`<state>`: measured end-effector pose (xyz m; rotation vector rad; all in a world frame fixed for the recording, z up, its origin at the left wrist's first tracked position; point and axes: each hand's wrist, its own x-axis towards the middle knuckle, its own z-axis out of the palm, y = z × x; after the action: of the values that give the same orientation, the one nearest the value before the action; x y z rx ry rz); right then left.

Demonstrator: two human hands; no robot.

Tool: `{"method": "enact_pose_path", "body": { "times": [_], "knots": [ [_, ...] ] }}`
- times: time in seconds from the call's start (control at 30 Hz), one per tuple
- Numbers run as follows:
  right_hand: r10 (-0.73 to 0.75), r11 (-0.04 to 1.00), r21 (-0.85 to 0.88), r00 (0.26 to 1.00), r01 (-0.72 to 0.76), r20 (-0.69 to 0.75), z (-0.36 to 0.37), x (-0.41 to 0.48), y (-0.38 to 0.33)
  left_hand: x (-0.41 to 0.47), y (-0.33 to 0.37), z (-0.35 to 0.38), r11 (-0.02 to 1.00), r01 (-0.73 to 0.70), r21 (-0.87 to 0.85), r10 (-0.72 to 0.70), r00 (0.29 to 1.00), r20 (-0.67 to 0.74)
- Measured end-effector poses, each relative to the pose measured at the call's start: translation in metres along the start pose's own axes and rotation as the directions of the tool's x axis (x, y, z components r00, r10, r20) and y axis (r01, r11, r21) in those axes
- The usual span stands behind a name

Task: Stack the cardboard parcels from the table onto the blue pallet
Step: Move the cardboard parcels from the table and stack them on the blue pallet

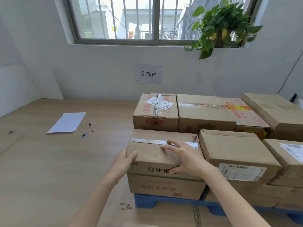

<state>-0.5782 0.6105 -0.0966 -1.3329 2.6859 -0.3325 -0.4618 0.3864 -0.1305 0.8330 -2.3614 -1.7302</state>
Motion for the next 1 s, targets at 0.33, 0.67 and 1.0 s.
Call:
{"method": "enact_pose_path", "body": {
  "times": [0.33,0.67,1.0],
  "knots": [
    [-0.013,0.999,-0.039,0.999,0.012,-0.035,0.009,-0.003,0.001,0.016,-0.045,0.003,0.791,0.394,-0.467,-0.384,0.915,0.123],
    [-0.042,0.981,-0.19,0.999,0.04,-0.009,0.017,-0.01,0.006,0.013,-0.057,0.034,0.799,0.371,-0.473,-0.353,0.926,0.13],
    [-0.058,0.985,-0.163,0.998,0.061,0.024,0.012,-0.012,0.014,0.018,-0.063,0.035,0.815,0.376,-0.44,-0.34,0.926,0.163]
  ]
}}
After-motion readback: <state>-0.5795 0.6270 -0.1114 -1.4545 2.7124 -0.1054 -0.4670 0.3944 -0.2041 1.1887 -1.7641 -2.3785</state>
